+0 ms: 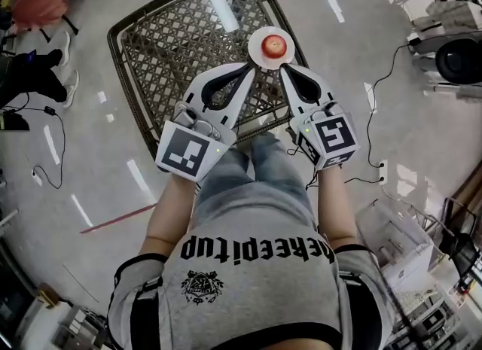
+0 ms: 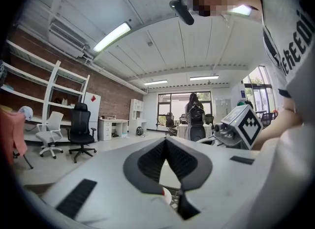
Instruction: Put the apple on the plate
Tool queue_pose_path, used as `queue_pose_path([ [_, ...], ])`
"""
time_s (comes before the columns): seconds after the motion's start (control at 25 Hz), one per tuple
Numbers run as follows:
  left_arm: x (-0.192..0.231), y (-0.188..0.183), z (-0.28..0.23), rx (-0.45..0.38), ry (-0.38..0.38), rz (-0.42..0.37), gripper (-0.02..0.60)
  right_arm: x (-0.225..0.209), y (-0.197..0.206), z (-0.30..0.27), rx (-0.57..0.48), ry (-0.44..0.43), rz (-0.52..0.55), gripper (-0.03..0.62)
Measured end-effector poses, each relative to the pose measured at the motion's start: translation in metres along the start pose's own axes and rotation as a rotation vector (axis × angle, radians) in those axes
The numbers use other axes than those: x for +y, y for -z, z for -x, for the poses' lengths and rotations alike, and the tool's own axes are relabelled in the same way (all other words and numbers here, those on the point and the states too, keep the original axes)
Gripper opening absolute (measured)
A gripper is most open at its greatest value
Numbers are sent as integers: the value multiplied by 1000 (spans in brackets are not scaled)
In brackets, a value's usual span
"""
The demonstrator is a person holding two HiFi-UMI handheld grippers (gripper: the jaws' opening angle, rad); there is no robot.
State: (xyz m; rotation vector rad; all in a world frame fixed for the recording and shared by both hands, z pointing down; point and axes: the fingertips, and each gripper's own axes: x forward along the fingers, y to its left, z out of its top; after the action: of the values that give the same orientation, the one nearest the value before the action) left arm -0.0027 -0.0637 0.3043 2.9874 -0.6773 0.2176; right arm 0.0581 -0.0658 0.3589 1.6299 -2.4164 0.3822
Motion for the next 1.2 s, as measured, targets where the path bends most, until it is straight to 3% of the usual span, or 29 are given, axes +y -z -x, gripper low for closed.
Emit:
queue_pose_path([
  [0.64,-53,-23,7,-48,167,-49,20,34,-58,78,-167,72,24,-8],
  [1.2,-88,-33,10,-67,283,-75,20,54,-74,121,-253,143,58,-8],
])
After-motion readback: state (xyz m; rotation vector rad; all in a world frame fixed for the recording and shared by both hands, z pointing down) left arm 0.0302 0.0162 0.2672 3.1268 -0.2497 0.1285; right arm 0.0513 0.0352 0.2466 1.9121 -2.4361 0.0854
